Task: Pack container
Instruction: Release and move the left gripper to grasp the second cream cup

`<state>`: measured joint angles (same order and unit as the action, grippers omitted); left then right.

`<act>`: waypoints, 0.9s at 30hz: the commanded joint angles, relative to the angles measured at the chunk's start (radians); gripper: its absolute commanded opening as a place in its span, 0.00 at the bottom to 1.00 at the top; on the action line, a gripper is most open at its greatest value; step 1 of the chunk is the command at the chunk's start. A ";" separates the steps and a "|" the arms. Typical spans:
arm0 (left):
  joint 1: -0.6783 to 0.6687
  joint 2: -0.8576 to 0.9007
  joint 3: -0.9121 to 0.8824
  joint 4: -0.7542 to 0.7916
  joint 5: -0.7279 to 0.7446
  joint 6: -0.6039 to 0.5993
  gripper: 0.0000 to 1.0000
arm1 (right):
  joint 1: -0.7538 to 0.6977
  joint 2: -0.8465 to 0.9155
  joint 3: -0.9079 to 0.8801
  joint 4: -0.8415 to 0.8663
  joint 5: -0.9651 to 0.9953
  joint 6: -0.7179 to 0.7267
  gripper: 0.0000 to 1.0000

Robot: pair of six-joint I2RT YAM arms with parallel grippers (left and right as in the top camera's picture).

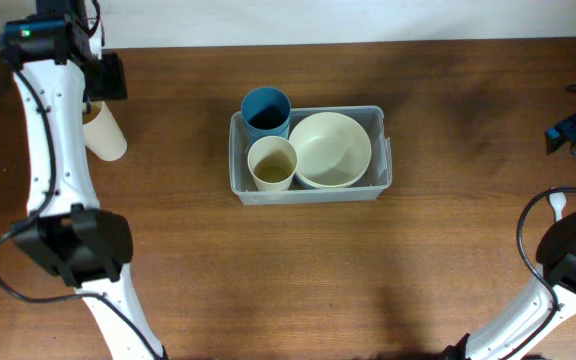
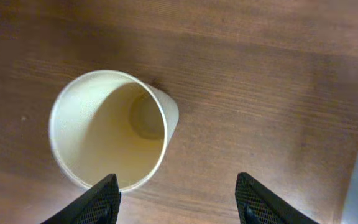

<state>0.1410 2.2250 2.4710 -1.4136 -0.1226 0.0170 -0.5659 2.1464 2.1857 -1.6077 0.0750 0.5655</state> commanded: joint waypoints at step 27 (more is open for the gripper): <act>0.087 0.185 -0.015 0.011 0.171 0.079 0.01 | 0.003 0.003 -0.004 0.000 0.015 0.005 0.99</act>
<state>0.2256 2.3825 2.4641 -1.3930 0.0254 0.0875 -0.5659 2.1464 2.1857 -1.6077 0.0750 0.5655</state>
